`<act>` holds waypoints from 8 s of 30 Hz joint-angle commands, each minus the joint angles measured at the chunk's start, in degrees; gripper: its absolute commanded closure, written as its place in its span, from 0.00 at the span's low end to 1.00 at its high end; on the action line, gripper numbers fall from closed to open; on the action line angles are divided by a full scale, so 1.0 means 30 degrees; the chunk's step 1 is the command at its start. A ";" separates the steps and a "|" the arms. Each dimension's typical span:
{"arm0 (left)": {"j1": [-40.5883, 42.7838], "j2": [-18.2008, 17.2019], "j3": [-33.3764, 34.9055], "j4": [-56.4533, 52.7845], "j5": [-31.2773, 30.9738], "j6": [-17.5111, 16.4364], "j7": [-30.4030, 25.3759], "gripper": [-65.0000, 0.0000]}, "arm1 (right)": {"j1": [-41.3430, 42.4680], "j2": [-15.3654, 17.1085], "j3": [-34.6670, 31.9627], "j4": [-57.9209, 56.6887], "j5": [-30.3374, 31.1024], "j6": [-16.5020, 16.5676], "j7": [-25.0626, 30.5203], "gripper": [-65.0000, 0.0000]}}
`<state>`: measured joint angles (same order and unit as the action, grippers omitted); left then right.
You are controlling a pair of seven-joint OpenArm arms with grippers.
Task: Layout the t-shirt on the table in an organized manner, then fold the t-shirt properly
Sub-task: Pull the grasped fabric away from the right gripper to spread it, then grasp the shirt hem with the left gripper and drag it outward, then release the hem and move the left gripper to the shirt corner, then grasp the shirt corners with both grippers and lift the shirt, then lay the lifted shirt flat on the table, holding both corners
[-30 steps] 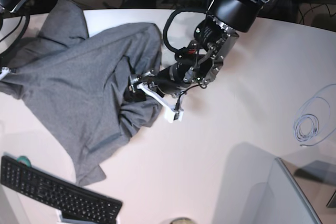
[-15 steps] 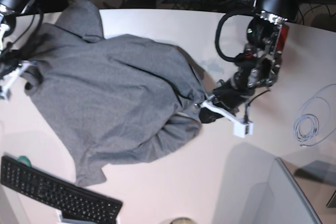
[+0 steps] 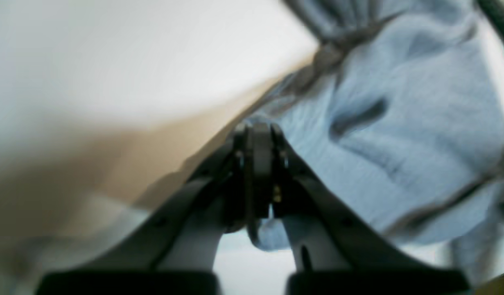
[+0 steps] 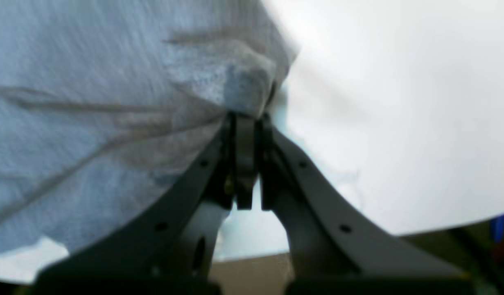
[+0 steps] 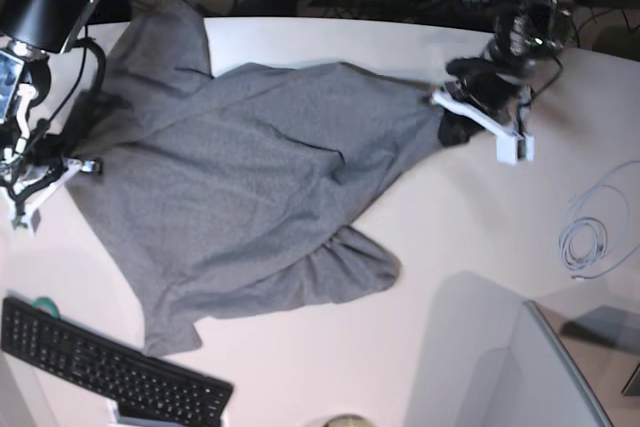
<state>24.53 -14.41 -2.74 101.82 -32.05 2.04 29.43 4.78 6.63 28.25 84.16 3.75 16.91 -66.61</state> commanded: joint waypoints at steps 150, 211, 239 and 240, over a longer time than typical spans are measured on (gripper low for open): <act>0.1565 0.0658 -0.6426 -0.6702 0.0970 -0.6029 -0.0916 0.70 | -0.3101 -0.1669 0.4019 0.3756 0.0172 0.0064 0.6159 0.42; 0.2562 0.0658 -0.6573 -0.1369 0.0912 -0.6000 0.0373 1.00 | -0.5416 -0.1054 0.6158 0.5221 0.4216 0.7698 -0.0229 0.99; -2.6508 0.3003 -0.0478 -1.1918 0.8501 -0.5941 0.5765 1.00 | 1.4511 0.5716 -0.2164 -0.4068 0.2897 0.5661 0.4020 0.99; -2.6918 0.3003 -0.0507 -1.0893 0.8472 -0.5941 0.5794 1.00 | 1.5038 0.6009 -0.2164 -0.3160 0.2956 0.5661 0.3463 0.99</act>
<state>-54.30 -5.26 -4.10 67.99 -6.50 -15.88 48.12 47.24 23.14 21.52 73.28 12.27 34.02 -58.08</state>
